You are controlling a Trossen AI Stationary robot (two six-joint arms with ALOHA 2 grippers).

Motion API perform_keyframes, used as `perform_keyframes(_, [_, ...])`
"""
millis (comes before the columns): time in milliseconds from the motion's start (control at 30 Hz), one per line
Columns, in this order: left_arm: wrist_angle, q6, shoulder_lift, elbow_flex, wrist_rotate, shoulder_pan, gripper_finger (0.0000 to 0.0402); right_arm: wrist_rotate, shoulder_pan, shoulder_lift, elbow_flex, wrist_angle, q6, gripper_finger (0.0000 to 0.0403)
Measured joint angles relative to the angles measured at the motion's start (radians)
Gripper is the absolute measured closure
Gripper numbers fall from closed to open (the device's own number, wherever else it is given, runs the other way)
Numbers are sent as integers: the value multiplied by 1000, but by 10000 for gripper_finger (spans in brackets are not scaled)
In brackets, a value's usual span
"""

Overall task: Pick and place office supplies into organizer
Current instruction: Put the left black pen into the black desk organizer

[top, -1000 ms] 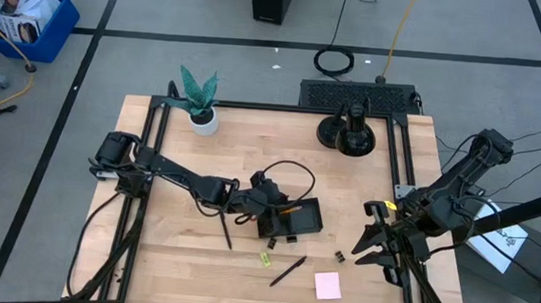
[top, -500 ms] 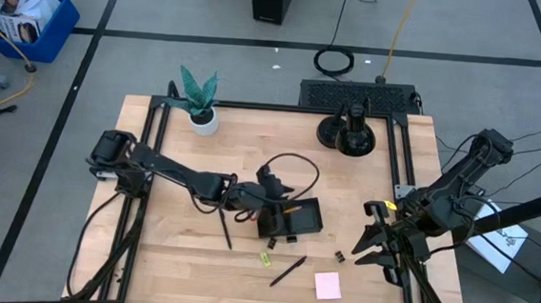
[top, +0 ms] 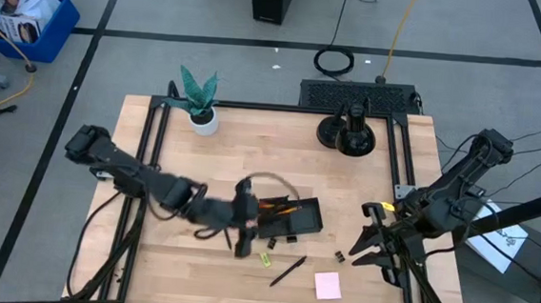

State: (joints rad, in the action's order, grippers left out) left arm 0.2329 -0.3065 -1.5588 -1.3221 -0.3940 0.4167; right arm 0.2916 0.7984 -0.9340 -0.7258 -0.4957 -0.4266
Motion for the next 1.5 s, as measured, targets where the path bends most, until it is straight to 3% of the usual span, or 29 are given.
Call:
perform_keyframes(233, [94,-182,-8,4,-18,154,224,0,0,0,0,42,63,314])
perform_keyframes(467, [87,-317,-36,4,-126,267,234,0,1,0,0,82,89,314])
perform_keyframes(833, [151,-499,-177,4,-134,313,234,-5,1,0,0,95,130,314])
perform_keyframes(1200, [479,-1018,-239,4,-175,347,237,-5,2,0,0,97,130,314])
perform_keyframes(1500, [462,-1222,-250,5,-232,346,231,-5,2,0,0,97,128,314])
